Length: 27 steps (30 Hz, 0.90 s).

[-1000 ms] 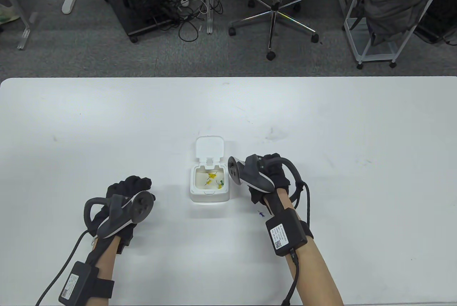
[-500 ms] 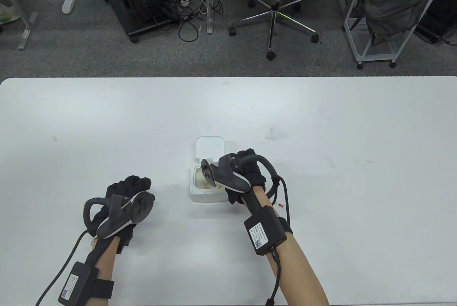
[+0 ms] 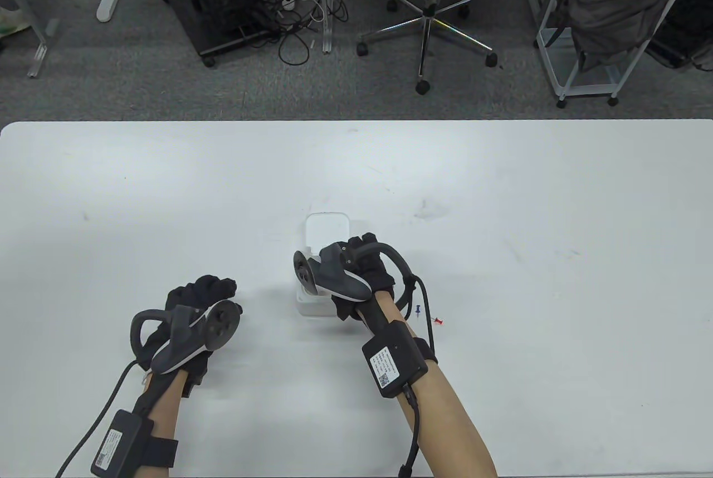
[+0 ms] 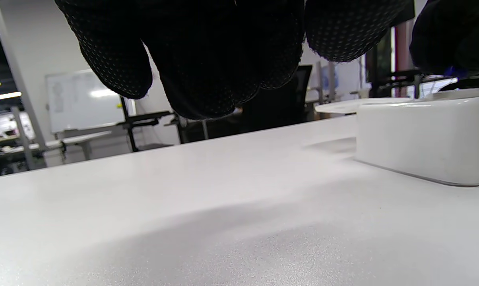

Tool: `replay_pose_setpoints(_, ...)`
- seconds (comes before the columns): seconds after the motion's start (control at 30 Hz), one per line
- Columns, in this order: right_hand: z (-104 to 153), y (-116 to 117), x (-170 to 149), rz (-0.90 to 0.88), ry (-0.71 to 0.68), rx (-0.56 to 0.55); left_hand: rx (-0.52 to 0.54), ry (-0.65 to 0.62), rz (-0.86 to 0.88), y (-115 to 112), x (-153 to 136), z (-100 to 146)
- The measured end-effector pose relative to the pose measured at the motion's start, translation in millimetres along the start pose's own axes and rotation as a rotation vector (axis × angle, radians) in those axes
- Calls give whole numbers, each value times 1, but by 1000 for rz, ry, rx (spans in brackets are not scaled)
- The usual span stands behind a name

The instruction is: Press to open box and store push pins

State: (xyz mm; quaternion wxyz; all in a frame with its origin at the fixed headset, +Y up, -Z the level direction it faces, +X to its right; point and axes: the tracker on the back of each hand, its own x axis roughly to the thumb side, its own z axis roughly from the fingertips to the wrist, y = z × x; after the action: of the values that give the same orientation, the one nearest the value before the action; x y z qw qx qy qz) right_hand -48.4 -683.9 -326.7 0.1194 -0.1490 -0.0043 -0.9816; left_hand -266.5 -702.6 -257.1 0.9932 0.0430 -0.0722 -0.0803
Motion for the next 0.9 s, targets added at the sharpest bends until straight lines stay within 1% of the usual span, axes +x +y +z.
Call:
replay_pose_setpoints(0.23, 0, 0, -2, 11, 10, -10, -1, 3, 0, 0, 0, 0)
replay_pose_setpoints(0.43, 5, 3, -12, -3, 22, 12, -2, 1, 1, 0, 0, 0)
replay_pose_setpoints(0.7, 18, 6, -37, -17, 73, 15, 0, 1, -1, -1, 1, 0)
replay_pose_setpoints(0.9, 27, 19, -56, -18, 112, 48, -6, 0, -1, -1, 2, 1)
